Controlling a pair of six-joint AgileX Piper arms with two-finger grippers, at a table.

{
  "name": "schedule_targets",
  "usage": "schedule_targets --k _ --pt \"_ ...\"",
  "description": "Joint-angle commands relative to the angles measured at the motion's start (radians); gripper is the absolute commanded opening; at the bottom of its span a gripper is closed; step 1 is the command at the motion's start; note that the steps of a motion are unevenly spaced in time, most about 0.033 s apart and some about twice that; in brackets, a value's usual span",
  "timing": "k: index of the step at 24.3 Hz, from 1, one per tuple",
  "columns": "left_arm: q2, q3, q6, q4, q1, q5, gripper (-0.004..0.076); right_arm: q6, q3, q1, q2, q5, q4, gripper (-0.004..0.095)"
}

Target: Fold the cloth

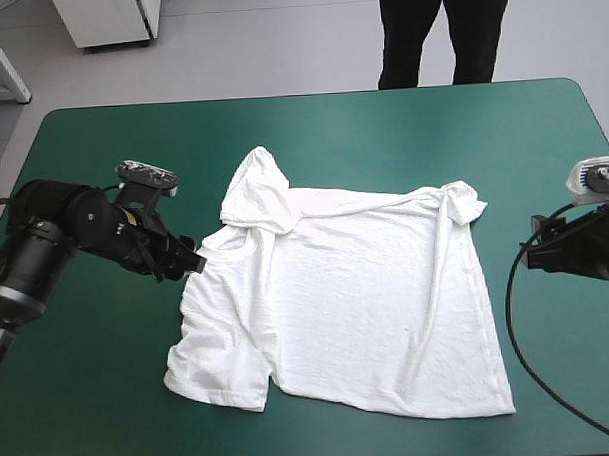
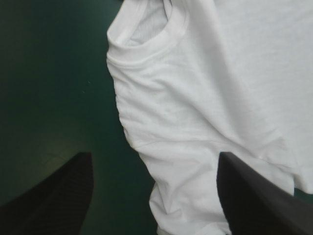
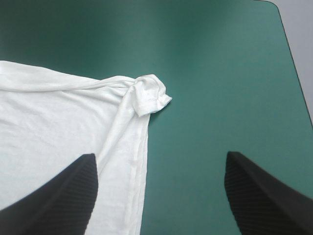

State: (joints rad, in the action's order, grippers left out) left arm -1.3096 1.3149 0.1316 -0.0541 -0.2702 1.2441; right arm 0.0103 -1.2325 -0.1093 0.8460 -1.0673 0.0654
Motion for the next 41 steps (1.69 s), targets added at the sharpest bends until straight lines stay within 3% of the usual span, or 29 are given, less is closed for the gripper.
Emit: schedule_targets --k 1,13,23,26,27,28,30,34,41 --pt "-0.066 -0.032 -0.001 -0.002 -0.005 -0.084 0.0520 -0.010 -0.010 0.002 -0.016 0.018 -0.037 0.0688" --pt "-0.388 -0.051 -0.005 0.040 -0.005 -0.194 0.0520 -0.010 -0.008 -0.037 0.002 0.024 -0.027 0.0675" --pt "-0.521 -0.051 -0.014 0.037 0.035 -0.222 0.0510 -0.022 -0.008 -0.037 0.025 0.024 -0.023 0.0673" --pt "-0.549 -0.051 -0.014 0.026 0.055 -0.208 0.0395 -0.022 -0.008 -0.037 0.025 0.028 -0.023 0.0671" --pt "-0.559 -0.051 -0.014 0.029 0.055 -0.201 0.0316 -0.022 -0.008 -0.037 0.025 0.031 -0.021 0.0671" --pt "-0.575 -0.051 -0.014 0.031 0.055 -0.201 0.0134 -0.022 -0.008 -0.037 0.030 0.032 -0.010 0.0671" --pt "-0.594 -0.051 -0.014 0.032 0.055 -0.187 -0.0005 -0.022 -0.008 -0.037 0.039 0.032 -0.007 0.0671" --pt "-0.597 -0.051 -0.053 0.088 0.093 -0.129 -0.0010 -0.022 -0.038 -0.037 0.067 0.029 -0.015 0.0648" --pt "-0.499 -0.032 -0.088 0.228 0.356 -0.113 -0.0010 -0.025 -0.070 -0.037 0.100 0.031 -0.072 0.0648"
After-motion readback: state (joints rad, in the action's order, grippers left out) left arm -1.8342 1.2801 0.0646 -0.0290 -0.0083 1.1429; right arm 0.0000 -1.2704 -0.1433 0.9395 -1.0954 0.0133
